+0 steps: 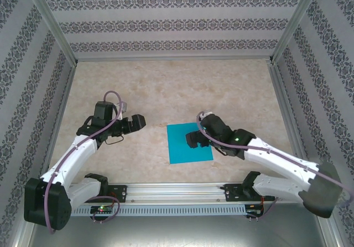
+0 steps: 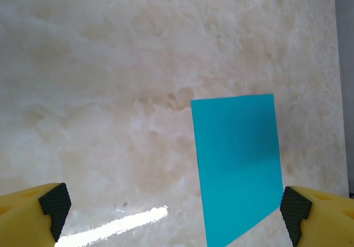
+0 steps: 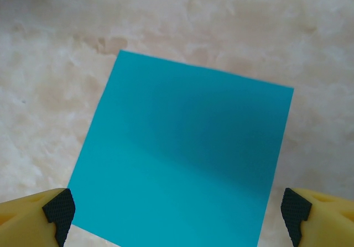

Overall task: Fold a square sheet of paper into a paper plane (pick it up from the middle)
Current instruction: Move the square sheet of paper to the center of the table.

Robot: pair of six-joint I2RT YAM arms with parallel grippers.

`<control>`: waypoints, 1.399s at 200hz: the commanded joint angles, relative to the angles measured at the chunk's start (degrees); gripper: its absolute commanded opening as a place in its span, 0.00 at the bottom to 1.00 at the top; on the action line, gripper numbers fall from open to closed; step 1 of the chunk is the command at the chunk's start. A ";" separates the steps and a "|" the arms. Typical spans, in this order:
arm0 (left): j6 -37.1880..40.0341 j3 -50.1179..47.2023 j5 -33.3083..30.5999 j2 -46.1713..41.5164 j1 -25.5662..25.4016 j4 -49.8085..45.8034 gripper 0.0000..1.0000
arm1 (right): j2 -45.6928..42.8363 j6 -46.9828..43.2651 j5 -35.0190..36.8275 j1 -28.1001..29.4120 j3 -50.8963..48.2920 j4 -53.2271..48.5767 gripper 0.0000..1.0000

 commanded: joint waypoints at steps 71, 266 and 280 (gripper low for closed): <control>-0.23 -1.50 3.33 -1.70 -0.57 -3.52 1.00 | 19.08 10.11 0.43 1.00 6.58 2.45 0.98; 1.50 -1.16 1.20 -6.06 -0.52 -7.82 1.00 | 46.91 16.22 2.47 -0.35 22.42 -2.60 0.95; 1.38 -1.47 1.01 -6.47 -0.52 -7.97 1.00 | 48.36 17.94 2.04 -0.94 23.71 -2.92 0.95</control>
